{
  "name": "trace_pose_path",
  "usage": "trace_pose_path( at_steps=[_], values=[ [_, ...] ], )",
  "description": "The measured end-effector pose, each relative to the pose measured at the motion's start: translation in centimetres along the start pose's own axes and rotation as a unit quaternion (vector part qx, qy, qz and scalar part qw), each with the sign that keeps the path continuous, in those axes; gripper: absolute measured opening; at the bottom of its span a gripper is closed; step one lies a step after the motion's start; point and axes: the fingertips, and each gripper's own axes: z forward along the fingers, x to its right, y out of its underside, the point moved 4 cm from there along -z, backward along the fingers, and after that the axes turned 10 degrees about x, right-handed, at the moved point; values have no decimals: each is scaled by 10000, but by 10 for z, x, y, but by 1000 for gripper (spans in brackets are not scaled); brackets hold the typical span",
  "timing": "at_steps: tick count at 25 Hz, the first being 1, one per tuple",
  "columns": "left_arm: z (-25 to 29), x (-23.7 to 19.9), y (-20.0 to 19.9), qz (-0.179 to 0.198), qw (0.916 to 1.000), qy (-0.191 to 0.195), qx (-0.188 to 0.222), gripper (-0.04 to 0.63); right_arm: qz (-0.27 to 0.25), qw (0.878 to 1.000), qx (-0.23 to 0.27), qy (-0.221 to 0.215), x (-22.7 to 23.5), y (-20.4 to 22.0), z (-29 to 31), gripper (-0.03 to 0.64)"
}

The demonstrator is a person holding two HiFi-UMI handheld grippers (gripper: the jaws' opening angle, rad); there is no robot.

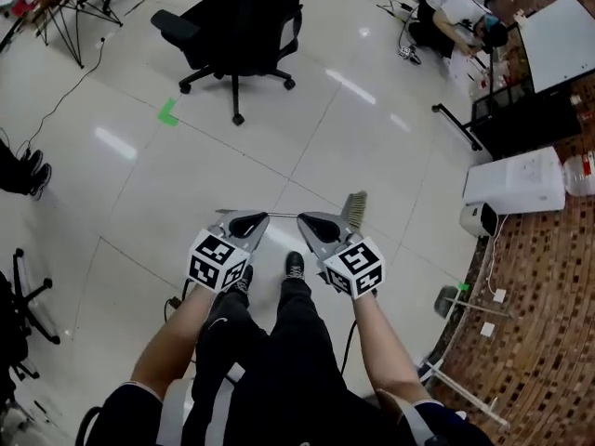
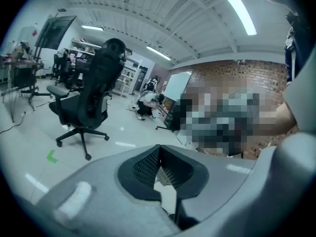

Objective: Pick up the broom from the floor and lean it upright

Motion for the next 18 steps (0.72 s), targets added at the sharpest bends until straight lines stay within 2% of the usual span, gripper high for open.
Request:
trace_pose_path(
  at_steps=[3, 6, 8, 12, 14, 18],
  values=[
    [5, -30, 18, -215, 9976, -649, 68, 0, -205, 9957, -393, -817, 10, 17, 43, 3],
    [6, -64, 53, -455, 9907, -1273, 121, 0, -404, 9832, -807, -1589, 15, 52, 92, 3],
    [8, -89, 83, -602, 9848, -1626, 99, 0, -557, 9735, -1072, -1940, 21, 81, 124, 3],
    [14, -141, 159, -825, 9751, -2055, -89, 0, -755, 9593, -1620, -2188, 35, 159, 183, 3],
    [12, -166, 202, -928, 9702, -2234, -174, 0, -869, 9534, -1768, -2284, 34, 201, 212, 3],
    [9, -220, 280, -1235, 9548, -2701, -102, 0, -1099, 9409, -1922, -2561, 36, 284, 277, 3]
  ],
)
